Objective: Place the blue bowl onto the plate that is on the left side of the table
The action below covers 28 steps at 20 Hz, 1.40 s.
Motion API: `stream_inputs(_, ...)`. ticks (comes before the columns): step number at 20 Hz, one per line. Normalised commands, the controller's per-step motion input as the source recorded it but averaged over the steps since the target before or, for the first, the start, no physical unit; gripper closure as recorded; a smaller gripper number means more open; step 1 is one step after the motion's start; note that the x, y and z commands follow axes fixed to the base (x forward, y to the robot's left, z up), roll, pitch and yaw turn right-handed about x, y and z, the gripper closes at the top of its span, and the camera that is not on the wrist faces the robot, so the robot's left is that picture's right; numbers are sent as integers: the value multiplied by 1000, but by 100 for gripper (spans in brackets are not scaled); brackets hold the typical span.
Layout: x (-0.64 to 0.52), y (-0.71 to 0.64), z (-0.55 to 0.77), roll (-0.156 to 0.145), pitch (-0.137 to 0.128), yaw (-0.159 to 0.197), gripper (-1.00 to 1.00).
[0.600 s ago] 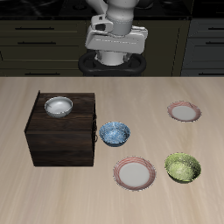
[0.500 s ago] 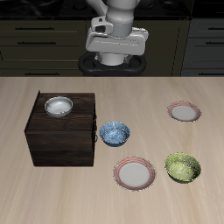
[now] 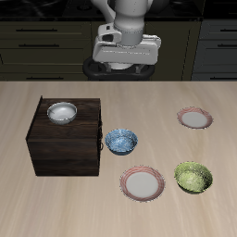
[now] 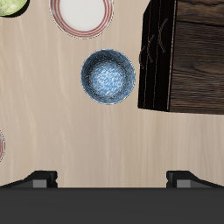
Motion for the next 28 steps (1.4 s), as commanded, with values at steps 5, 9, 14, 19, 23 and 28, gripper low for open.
stream_inputs(5,301,203,-27,34,9,5,-100)
stream_inputs(9,264,212,-18,46,1,4,-100)
stream_inputs(14,216,104,51,3,-14,12,-100)
stream_inputs(19,223,47,49,-4,1,-12,-100)
stream_inputs(23,245,91,-12,-2,-1,16,-100)
stream_inputs(28,230,54,-103,-6,4,2,-100)
